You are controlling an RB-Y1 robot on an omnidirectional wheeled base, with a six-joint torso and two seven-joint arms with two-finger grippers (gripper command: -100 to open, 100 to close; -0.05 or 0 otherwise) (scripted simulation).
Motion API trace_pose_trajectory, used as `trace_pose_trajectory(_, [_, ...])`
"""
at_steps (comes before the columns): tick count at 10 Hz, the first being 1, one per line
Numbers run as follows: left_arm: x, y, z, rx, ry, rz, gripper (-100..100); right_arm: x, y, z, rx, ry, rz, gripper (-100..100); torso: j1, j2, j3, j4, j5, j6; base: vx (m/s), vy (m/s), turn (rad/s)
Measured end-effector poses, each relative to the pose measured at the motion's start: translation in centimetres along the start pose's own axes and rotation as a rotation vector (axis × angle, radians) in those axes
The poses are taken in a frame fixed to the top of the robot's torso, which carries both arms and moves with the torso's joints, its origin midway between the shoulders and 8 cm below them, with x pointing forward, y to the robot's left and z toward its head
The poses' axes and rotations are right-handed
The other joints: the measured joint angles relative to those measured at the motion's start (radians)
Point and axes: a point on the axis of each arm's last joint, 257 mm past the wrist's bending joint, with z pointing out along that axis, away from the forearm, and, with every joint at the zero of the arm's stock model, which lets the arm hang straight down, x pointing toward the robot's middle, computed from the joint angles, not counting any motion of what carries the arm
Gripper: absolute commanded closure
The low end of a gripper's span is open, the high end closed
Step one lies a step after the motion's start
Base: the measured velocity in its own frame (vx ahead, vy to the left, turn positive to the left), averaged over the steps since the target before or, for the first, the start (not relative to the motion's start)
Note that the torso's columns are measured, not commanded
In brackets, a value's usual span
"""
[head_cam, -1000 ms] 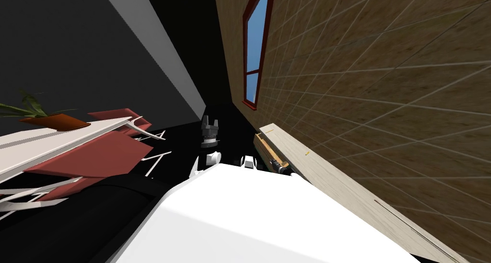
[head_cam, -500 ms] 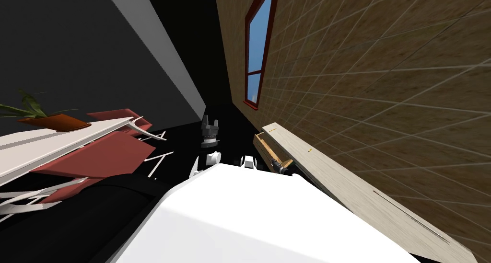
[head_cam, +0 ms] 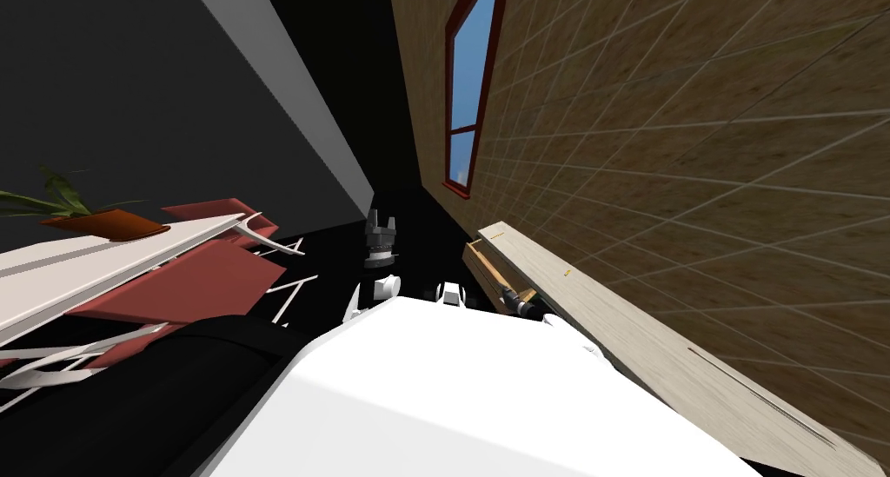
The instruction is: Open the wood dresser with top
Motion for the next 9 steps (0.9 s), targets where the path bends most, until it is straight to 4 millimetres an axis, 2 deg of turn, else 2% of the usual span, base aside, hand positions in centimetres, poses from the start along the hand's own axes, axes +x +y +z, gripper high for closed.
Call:
trace_pose_trajectory(3, [0.0, 0.0, 0.0, 0.0, 0.0, 0.0, 0, 1.9, -1.1, -1.3, -0.001, -0.004, -0.005, -100, -0.002, -0.001, -0.001, 0.0, -0.001, 0.0, -0.018, 0.059, -0.003])
trace_pose_trajectory(4, [0.0, 0.0, 0.0, 0.0, 0.0, 0.0, 0, 2.0, -1.1, -1.3, -0.001, -0.005, -0.003, 0, -0.004, -0.002, -0.001, -0.001, -0.001, 0.0, -0.003, 0.008, 0.0])
trace_pose_trajectory(9, [0.0, 0.0, 0.0, 0.0, 0.0, 0.0, 0, 1.9, -1.1, -1.3, -0.001, -0.005, -0.003, 0, -0.002, -0.001, -0.001, 0.0, 0.0, 0.0, 0.0, 0.0, 0.0])
